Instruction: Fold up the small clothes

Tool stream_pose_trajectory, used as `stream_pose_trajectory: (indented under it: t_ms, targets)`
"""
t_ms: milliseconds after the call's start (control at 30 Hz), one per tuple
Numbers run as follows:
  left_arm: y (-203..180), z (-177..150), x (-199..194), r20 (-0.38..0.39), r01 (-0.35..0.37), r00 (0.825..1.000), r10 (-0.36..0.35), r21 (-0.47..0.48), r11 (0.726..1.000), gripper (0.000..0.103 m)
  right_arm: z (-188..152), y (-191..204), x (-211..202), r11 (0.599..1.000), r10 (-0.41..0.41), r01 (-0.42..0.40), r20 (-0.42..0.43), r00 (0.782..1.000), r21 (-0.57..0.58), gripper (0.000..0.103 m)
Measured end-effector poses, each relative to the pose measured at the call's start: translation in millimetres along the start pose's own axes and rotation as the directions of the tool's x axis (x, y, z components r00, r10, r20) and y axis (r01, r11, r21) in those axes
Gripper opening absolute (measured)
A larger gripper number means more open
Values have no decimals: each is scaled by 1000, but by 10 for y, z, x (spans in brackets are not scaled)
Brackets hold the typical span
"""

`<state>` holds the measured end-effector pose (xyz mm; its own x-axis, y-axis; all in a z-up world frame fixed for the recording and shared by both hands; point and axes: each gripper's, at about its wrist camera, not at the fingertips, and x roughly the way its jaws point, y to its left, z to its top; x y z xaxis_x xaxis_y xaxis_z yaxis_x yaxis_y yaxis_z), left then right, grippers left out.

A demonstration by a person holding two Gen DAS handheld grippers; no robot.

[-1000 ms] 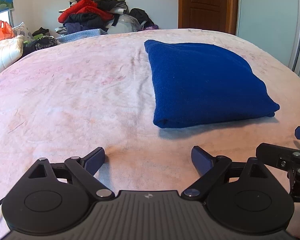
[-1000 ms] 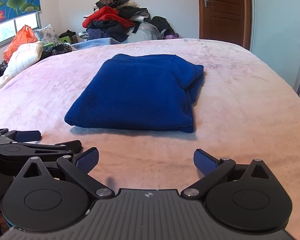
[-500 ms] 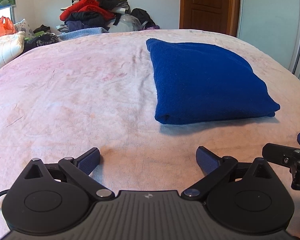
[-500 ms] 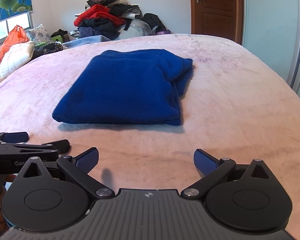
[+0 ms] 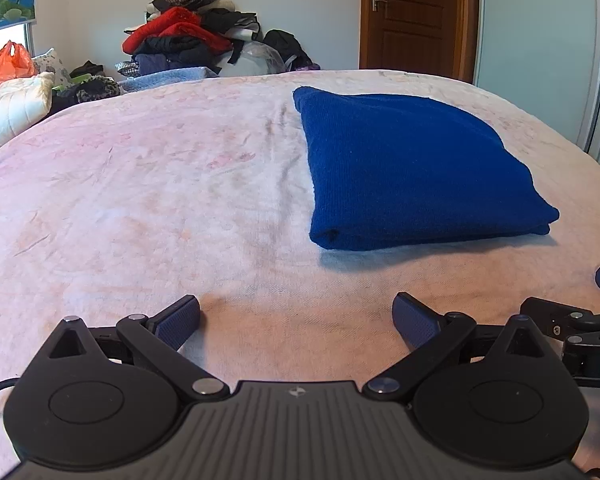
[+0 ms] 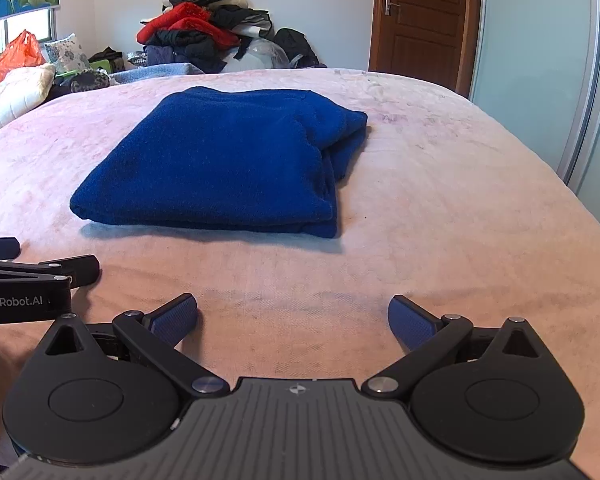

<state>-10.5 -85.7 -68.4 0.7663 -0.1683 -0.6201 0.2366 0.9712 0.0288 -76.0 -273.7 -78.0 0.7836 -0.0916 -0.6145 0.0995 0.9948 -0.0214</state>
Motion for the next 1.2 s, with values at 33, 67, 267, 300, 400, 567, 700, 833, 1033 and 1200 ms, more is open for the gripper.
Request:
stream_pose_trajectory:
  t_ms: [33, 67, 267, 300, 400, 567, 700, 833, 1033, 1200]
  targets:
    - [-2, -1, -1, 1, 0, 1000, 0, 0, 1000, 103, -4, 5, 0, 1000, -1, 1, 1, 1000, -3, 103]
    - [0, 0, -1, 0, -1, 1000, 1, 1, 1000, 103, -4, 14, -1, 1000, -4, 4, 1, 1000, -6, 103]
    - [-3, -6, -4, 4, -2, 1000, 2, 0, 1000, 103, -6, 18, -2, 1000, -4, 4, 1, 1000, -7, 103]
    - [-4, -5, -2, 3, -1, 1000, 1, 0, 1000, 103, -7, 20, -3, 1000, -4, 4, 1, 1000, -7, 103]
    - [9, 0, 6, 2, 3, 1000, -3, -6, 1000, 103, -7, 20, -3, 1000, -4, 4, 1, 1000, -7, 103]
    - [15, 16, 1, -4, 10, 1000, -10, 1, 1000, 103, -5, 25, -9, 1000, -7, 7, -1, 1000, -3, 103]
    - [28, 62, -48, -41, 21, 999, -20, 23, 1000, 103, 48, -25, -81, 997, 20, -20, -5, 1000, 79, 103]
    - [28, 111, -119, -62, 18, 998, -16, 30, 999, 103, 137, -19, -172, 997, -4, 5, -7, 1000, 71, 103]
    - [16, 153, -172, -74, 22, 997, -19, 34, 999, 103, 213, -1, -249, 998, 6, -5, -7, 1000, 55, 103]
    - [16, 169, -185, -69, 10, 998, -7, 33, 999, 103, 206, 24, -231, 999, 13, -12, -21, 1000, 49, 103]
